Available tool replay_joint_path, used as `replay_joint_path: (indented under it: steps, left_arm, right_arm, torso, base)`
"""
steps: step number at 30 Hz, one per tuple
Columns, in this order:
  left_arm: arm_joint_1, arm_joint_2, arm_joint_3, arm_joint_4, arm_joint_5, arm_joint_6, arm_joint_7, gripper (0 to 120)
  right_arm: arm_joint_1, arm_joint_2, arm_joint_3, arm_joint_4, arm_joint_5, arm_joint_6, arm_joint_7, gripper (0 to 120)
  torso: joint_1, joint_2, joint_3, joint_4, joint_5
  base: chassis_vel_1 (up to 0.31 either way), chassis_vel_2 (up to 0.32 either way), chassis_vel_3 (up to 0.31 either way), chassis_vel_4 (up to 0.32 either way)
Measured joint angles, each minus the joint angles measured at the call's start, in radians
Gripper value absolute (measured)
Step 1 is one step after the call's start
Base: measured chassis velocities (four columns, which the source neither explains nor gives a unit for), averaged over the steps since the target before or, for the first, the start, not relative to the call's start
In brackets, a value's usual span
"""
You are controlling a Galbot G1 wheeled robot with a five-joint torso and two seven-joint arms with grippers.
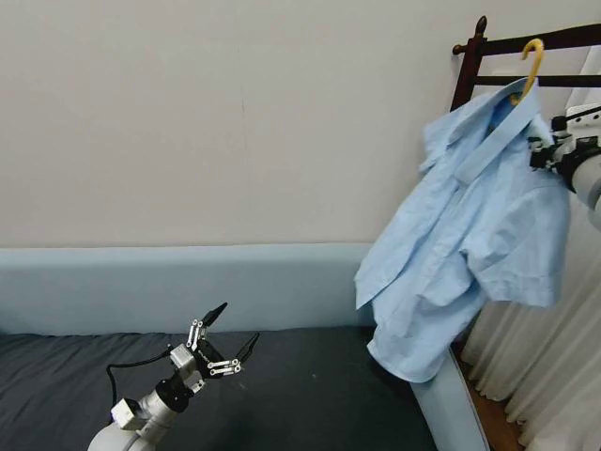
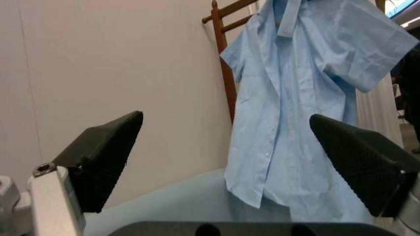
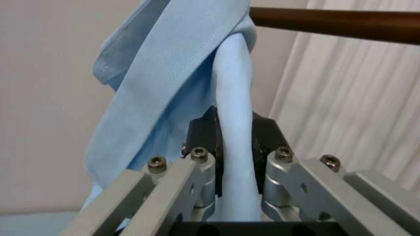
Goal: Pick up the clothes from the sofa and hang them on the clothes hanger.
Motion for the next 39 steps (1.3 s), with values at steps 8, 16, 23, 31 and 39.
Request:
replay_joint_path:
  steps: [8,16,23,31,39]
  left_arm:
    - [0.004,0.011,-0.009,-0.005,0.003,-0.005,-0.005,100]
    - [0.008,0.019,-0.008,0.003,0.003,-0.013,-0.006,100]
    - [0.001,0.022,-0.004,0.021,0.003,-0.022,-0.006,100]
    - [-0.013,0.007,0.006,0.031,0.006,-0.023,-0.005,100]
    - [-0.016,-0.001,0.012,0.041,0.014,-0.021,-0.005,100]
  right_arm:
    - [0.000,0.080,-0.042,-0.161,-0.122,0.062,-0.023,8]
    - [0.027,0.187,-0.071,-0.319,-0.190,0.106,-0.079,8]
    - [0.075,0.254,-0.082,-0.438,-0.324,0.190,-0.123,8]
    - [0.141,0.282,-0.110,-0.504,-0.346,0.191,-0.149,8]
    - [0.218,0.313,-0.154,-0.584,-0.227,0.122,-0.158,8]
  torso:
    - [0.000,0.000,0.000,0.0005,0.0002]
    - [0.000,0.000,0.000,0.0007,0.0001]
    - [0.000,0.000,0.000,0.0005,-0.0001]
    - [0.000,0.000,0.000,0.0002,-0.0001]
    - [0.000,0.000,0.000,0.0006,-0.0004]
  base:
    - [0.000,0.000,0.000,0.000]
    - [0.000,0.000,0.000,0.000]
    - [0.000,0.000,0.000,0.000]
    - [0.000,0.000,0.000,0.000]
    - [0.000,0.000,0.000,0.000]
